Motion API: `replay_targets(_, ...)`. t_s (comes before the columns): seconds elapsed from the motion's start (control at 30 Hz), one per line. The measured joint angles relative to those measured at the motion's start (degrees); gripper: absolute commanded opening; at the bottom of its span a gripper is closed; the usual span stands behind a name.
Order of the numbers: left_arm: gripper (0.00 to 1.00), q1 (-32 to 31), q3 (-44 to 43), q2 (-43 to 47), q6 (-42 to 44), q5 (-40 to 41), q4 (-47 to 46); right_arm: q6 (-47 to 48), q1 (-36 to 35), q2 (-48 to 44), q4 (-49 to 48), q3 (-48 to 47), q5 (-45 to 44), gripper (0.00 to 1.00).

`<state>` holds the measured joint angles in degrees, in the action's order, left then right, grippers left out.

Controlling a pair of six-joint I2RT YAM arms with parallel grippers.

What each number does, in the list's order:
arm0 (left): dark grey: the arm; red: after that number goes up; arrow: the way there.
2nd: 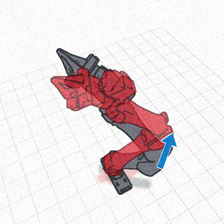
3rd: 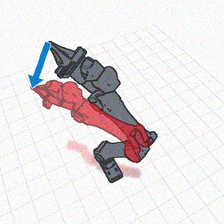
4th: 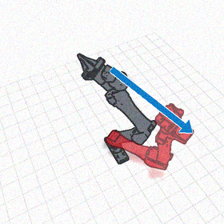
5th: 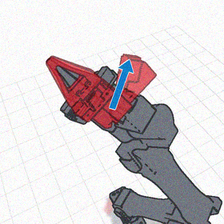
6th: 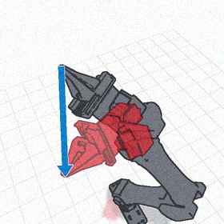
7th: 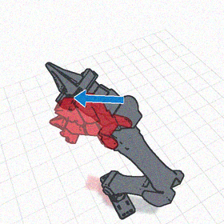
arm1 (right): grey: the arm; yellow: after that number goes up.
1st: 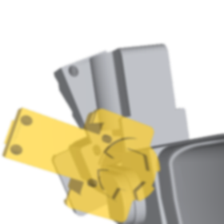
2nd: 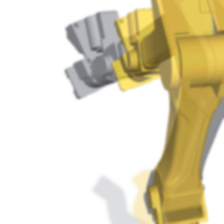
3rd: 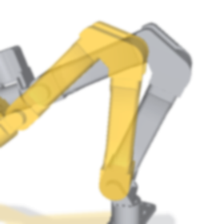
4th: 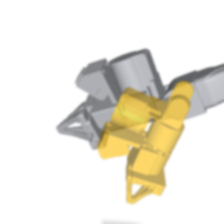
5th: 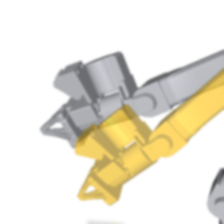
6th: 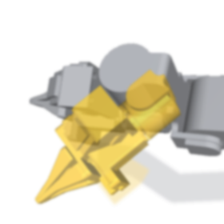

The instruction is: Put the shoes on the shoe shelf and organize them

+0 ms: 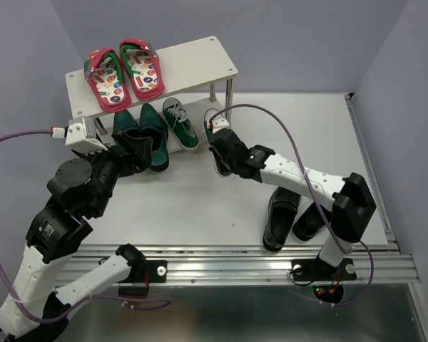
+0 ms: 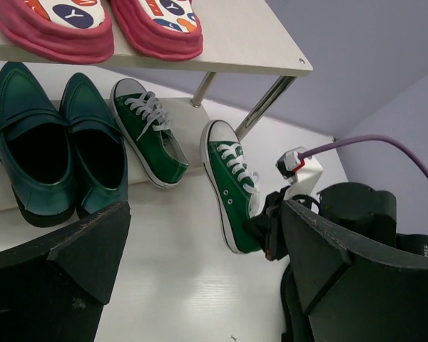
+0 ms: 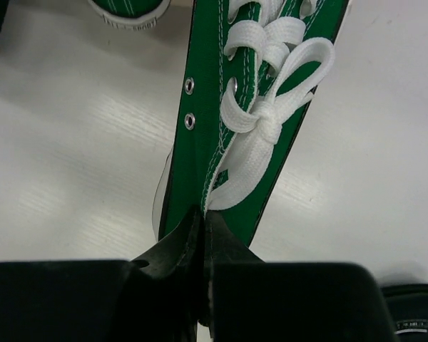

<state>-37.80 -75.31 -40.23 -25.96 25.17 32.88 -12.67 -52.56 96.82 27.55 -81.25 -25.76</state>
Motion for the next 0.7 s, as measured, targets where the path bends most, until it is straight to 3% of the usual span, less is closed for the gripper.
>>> replay_targets(0.7,0.97,0.0,-0.3,0.7,-0.8,0.8,1.9,14.9,8.9,21.0,-9.1,-18.4,6.5,0.01)
